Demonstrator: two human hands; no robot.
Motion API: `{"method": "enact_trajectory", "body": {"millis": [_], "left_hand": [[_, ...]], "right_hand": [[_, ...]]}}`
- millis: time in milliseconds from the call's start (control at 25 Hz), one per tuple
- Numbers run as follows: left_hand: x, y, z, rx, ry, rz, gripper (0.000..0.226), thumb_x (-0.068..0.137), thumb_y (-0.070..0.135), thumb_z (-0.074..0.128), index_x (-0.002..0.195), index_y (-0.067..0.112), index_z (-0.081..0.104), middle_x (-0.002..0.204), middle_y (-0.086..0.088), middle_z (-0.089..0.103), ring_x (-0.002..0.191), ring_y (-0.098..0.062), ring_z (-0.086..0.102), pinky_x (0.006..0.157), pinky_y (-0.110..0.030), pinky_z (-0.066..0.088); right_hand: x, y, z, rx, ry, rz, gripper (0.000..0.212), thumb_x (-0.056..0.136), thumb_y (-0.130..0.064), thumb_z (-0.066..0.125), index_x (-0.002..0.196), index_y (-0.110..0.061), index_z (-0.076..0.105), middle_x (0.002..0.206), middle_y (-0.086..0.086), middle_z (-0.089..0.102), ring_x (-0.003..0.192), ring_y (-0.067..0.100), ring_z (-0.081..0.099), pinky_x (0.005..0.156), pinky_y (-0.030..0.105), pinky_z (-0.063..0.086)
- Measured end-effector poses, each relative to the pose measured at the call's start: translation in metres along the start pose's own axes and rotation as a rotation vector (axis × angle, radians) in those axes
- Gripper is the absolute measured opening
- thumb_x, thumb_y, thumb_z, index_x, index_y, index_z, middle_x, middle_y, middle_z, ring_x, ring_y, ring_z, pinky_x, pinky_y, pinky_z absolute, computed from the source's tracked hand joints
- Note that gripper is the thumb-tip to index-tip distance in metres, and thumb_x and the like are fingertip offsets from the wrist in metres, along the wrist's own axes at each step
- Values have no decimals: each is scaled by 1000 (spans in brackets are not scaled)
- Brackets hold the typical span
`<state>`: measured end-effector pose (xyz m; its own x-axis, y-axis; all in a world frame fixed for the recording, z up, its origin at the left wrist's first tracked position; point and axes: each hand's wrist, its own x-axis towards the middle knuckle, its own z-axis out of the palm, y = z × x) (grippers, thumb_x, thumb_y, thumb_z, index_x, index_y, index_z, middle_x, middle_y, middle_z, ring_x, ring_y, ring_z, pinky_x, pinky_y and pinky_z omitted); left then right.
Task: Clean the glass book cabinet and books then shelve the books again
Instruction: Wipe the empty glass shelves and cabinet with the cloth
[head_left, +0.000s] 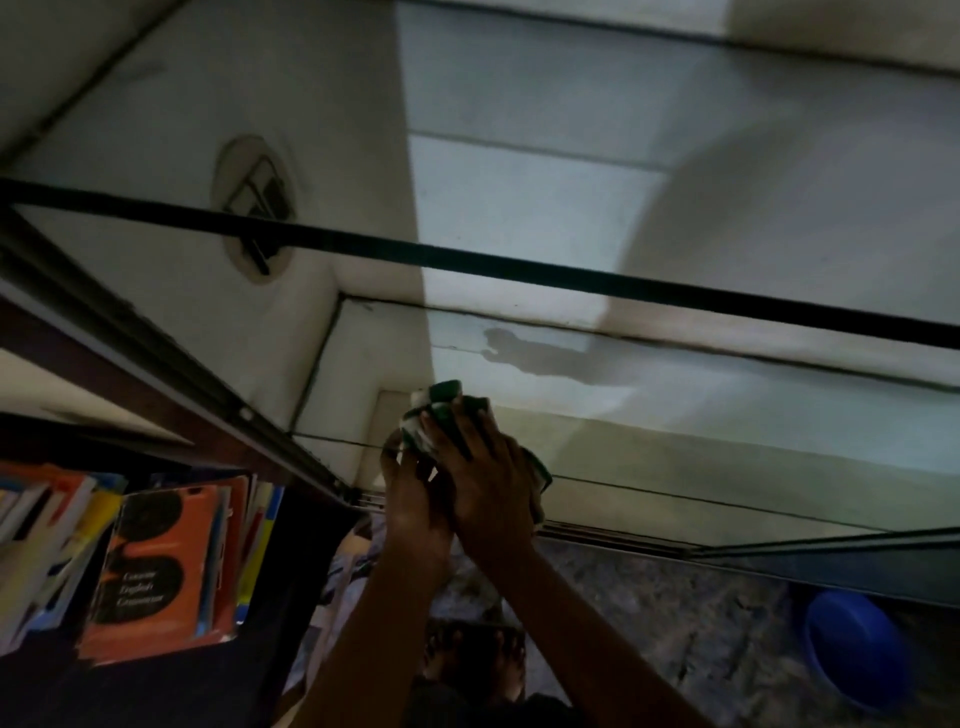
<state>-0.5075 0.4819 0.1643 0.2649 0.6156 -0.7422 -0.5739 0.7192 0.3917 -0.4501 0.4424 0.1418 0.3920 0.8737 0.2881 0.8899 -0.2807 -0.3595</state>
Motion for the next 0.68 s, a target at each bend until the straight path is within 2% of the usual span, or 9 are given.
{"method": "enact_trajectory", "body": {"millis": [80,160,240,320,400,440,560,680], "left_hand": [[-1,5,-3,-35,-1,-57,52,97,40,37,138,9,44,110,-13,63,97,-26,60,69,-32,57],[-3,14,-6,-60,-8,38,47,97,39,36,138,15,42,118,-14,59,100,-30,60,79,-44,54],[-1,27,-12,-111,26,161,42,98,37,38,138,23,40,128,-13,56,107,-34,59,88,-52,49],[-2,37,-18,-182,6,196,44,96,42,39,137,26,41,129,-13,56,111,-37,58,92,-56,44],[-4,41,-22,-222,-28,181,50,89,50,43,134,27,45,128,-14,57,113,-40,57,94,-57,42],[-4,41,-25,-219,-41,176,55,84,53,45,132,28,47,128,-14,58,114,-40,57,93,-57,42],[0,40,-31,-199,-92,175,61,81,60,41,132,30,48,127,-12,60,112,-38,59,89,-55,44],[2,40,-34,-209,-129,166,61,87,62,33,136,28,46,128,-13,59,111,-34,61,84,-53,45]], "right_hand": [[-7,3,-18,114,-24,-56,44,85,-35,41,126,-40,52,129,-1,59,110,30,59,85,42,52],[14,21,-35,217,-46,-81,46,84,-33,40,129,-41,45,118,4,63,95,31,62,78,41,55],[68,34,-36,237,-40,-93,45,89,-32,39,133,-39,39,117,11,62,96,30,61,79,43,54],[127,26,-19,171,-51,-152,45,89,-25,51,133,-31,47,119,12,62,101,32,60,80,46,54],[160,5,14,59,-61,-224,44,81,-20,65,125,-24,59,113,14,64,99,37,61,77,49,54],[165,-6,28,0,-81,-242,45,80,-22,66,125,-24,58,117,14,62,103,37,59,79,49,53],[162,-28,55,-73,-125,-216,50,85,-26,55,135,-29,48,135,6,51,121,31,46,92,45,44],[141,-42,55,-76,-133,-234,49,86,-24,53,135,-24,48,134,10,50,120,31,46,90,43,44]]}}
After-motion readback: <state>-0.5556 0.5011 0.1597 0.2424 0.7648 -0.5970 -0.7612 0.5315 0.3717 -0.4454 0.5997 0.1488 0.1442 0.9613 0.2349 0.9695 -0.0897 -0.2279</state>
